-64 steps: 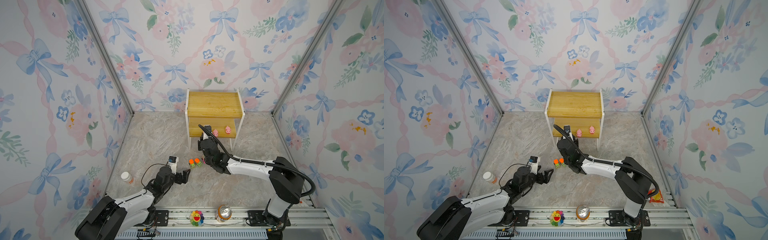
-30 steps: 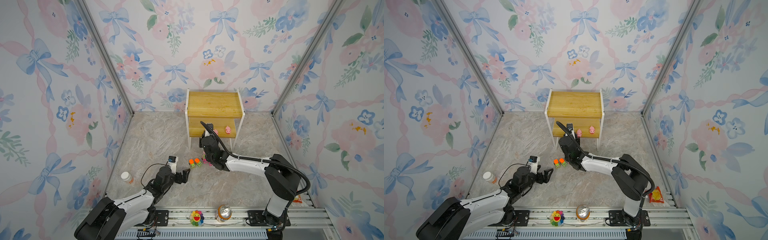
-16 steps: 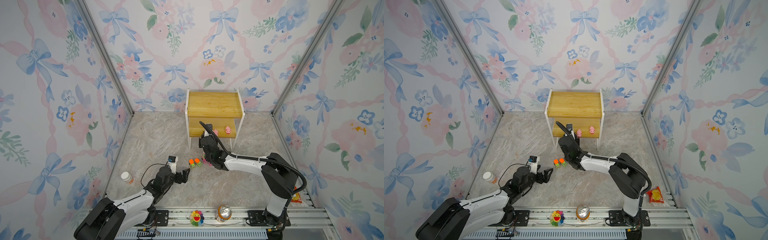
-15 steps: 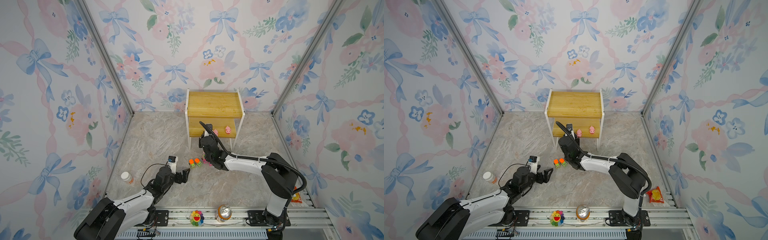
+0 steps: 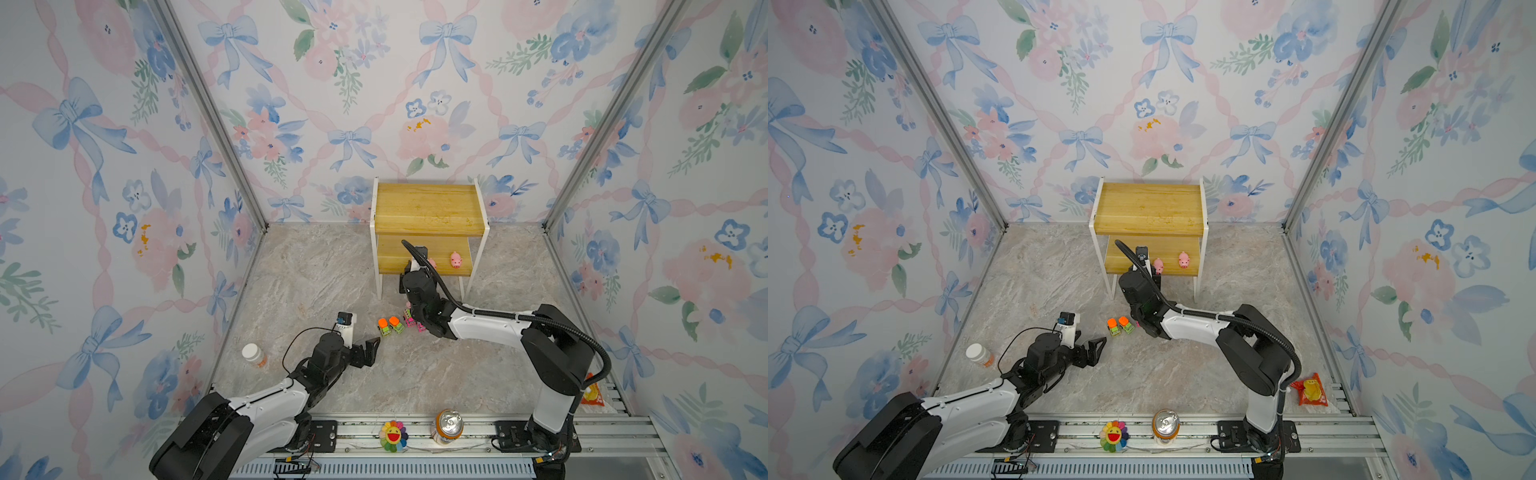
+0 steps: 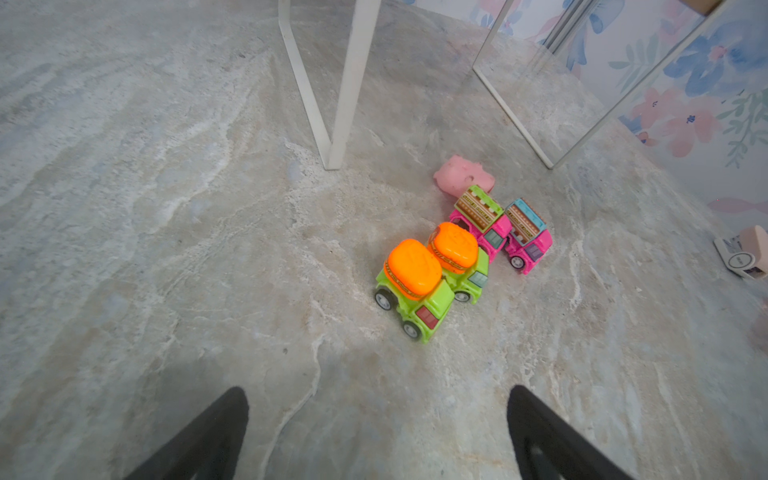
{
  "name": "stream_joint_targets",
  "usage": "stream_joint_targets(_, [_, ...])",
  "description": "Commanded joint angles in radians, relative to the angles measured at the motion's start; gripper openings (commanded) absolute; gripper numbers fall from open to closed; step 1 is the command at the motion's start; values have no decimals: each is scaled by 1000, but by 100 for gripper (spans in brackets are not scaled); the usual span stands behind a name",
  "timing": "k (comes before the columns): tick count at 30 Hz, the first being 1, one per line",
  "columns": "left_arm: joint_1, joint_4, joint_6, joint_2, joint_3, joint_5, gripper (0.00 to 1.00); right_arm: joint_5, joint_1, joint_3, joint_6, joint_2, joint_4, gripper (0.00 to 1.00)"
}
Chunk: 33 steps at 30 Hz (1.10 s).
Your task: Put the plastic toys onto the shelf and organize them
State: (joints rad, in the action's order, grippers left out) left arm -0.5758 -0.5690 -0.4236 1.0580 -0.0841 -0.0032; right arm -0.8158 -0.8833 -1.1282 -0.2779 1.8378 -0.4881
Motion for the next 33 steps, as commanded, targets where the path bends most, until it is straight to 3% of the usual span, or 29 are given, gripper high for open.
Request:
stream_joint_targets(1, [-4,14,16,9,-20,-14,98,16,9,-12,-23,42,18,33])
stream_joint_targets(33, [-15,13,13,12,-17,-21,98,-38,-39,33,26,2,17,48])
